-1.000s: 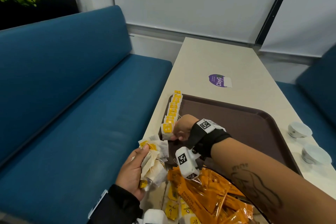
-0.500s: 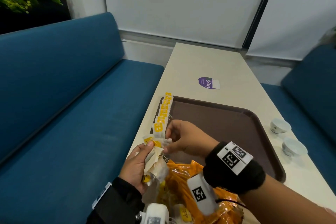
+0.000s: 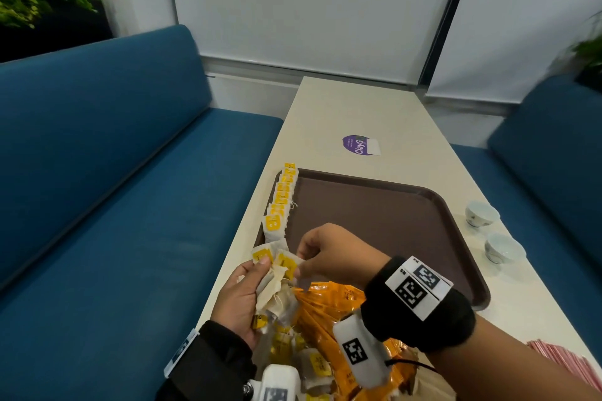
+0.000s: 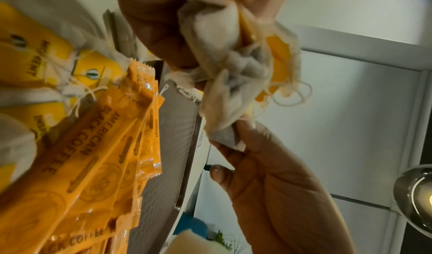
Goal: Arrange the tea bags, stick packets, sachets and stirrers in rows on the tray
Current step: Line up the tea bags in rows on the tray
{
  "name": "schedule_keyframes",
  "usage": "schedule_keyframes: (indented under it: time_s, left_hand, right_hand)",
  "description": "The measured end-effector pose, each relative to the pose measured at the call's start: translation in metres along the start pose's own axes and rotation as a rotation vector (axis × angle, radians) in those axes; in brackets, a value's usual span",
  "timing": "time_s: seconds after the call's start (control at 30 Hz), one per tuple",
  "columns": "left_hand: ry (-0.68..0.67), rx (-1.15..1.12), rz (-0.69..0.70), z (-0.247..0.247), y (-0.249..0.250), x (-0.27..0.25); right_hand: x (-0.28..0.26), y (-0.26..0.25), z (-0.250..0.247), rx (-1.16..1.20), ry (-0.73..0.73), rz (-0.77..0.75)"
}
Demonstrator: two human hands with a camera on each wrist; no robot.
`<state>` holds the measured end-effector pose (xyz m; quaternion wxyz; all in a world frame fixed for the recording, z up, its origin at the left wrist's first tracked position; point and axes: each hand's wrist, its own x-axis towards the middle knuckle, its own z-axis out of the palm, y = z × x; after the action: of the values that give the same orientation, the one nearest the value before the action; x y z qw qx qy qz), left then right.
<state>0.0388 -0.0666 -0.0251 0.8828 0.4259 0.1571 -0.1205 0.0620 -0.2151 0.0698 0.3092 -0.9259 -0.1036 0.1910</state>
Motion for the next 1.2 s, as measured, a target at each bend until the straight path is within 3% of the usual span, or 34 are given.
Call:
schedule_keyframes:
  time_s: [0.23,0.6,0.73,0.87,1.03,1.2]
  left_hand:
    - [0.082,-0.011,0.027,-0.019,0.011,0.001]
    - [0.093,-0.080,0.036,-0.039,0.030,-0.002]
    - [0.092,-0.081,0.042,-0.045,0.035,-0.002]
    - [0.081,-0.074,0.019,-0.047,0.037,0.000]
    - [0.065,-0.036,-0.021,-0.044,0.037,0.005]
    - [0.025,-0.021,-0.037,-0.042,0.041,0.007]
  right_hand:
    - [0.028,0.003,-0.015,0.104,0.126,0.117]
    - [0.107,-0.009,0.004,0.151,-0.129,0.513]
    - [0.123,-0.007,0.011,0.066,-0.147,0.533]
    - [0.136,-0.006,0.014,0.164,-0.127,0.552]
    - [0.145,-0.004,0.018,-0.097,-0.095,0.499]
    - [0.148,0.001,0.018,-0.130,-0.118,0.508]
